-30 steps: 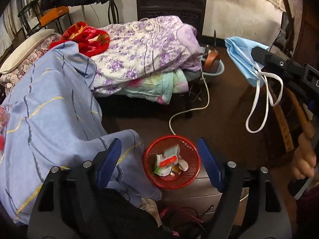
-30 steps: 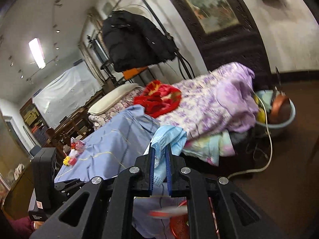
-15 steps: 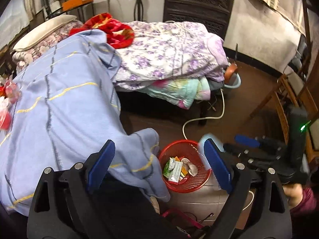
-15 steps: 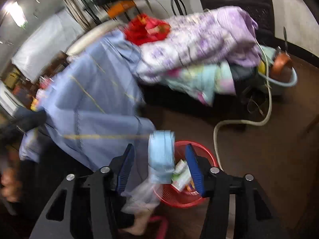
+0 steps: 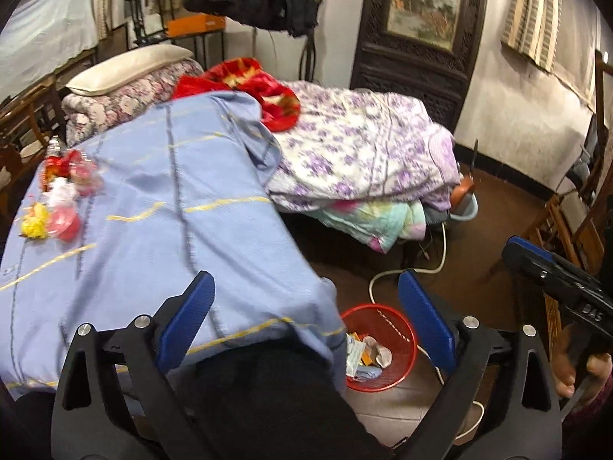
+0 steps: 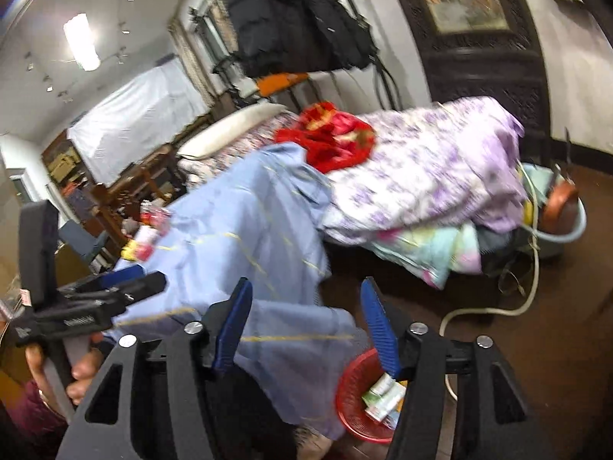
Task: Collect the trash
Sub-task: 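Return both tools to the snack wrappers on the bed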
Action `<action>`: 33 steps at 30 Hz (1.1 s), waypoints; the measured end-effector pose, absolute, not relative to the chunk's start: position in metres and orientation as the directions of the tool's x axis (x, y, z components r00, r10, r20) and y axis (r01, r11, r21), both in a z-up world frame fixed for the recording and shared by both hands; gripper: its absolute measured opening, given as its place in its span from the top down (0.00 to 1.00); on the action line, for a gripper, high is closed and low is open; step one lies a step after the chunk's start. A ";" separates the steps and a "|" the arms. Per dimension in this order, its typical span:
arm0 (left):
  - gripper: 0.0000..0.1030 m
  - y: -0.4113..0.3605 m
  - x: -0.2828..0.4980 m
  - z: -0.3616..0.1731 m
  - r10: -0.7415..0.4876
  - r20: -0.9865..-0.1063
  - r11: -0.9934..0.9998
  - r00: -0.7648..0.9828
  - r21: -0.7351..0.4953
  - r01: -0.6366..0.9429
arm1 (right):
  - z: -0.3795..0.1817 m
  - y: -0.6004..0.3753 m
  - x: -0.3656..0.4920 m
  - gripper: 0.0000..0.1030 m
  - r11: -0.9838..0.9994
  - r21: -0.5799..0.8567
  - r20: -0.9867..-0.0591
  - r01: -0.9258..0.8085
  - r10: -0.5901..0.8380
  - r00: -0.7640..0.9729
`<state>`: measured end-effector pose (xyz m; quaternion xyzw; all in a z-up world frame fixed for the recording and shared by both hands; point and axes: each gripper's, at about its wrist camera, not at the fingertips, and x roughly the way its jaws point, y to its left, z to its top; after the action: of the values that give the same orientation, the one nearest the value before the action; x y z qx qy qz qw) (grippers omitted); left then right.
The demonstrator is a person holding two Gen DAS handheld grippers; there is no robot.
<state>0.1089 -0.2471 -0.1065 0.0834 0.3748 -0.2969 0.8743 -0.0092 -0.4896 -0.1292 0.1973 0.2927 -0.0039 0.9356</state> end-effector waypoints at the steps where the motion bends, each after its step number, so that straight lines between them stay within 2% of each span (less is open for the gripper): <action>1: 0.09 -0.238 0.110 -0.103 -0.457 -0.696 0.816 0.554 -0.080 0.573 | -0.124 -0.482 -0.007 0.36 0.924 0.366 -0.541 0.109 0.116 0.833; 7: 0.09 -0.180 0.128 -0.093 -0.441 -0.656 0.859 0.613 -0.111 0.499 | -0.103 -0.418 0.028 0.19 0.928 0.372 -0.527 0.017 0.196 0.827; 15: 0.08 -0.058 0.189 -0.093 -0.290 -0.621 0.955 0.728 -0.141 0.260 | -0.116 -0.314 0.103 0.17 0.939 0.333 -0.607 -0.085 0.282 0.743; 20: 0.07 0.016 0.238 -0.102 -0.180 -0.624 0.981 0.760 -0.174 0.090 | -0.134 -0.273 0.139 0.17 0.966 0.250 -0.620 -0.069 0.215 0.755; 23: 0.07 0.045 0.263 -0.109 -0.161 -0.636 0.977 0.755 -0.211 0.030 | -0.144 -0.262 0.152 0.17 0.976 0.212 -0.618 -0.052 0.175 0.767; 29: 0.07 0.059 0.305 -0.118 -0.140 -0.638 0.976 0.757 -0.217 -0.002 | -0.167 -0.252 0.161 0.17 0.994 0.107 -0.595 0.006 0.059 0.801; 33: 0.07 0.045 0.327 -0.126 -0.142 -0.656 0.981 0.741 -0.195 0.015 | -0.171 -0.251 0.164 0.17 0.994 0.113 -0.589 -0.001 0.068 0.805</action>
<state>0.3269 0.0455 -0.1259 -0.0889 0.3575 -0.0421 0.9287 0.1643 -0.2513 -0.1713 0.0538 0.3117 0.0180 0.9485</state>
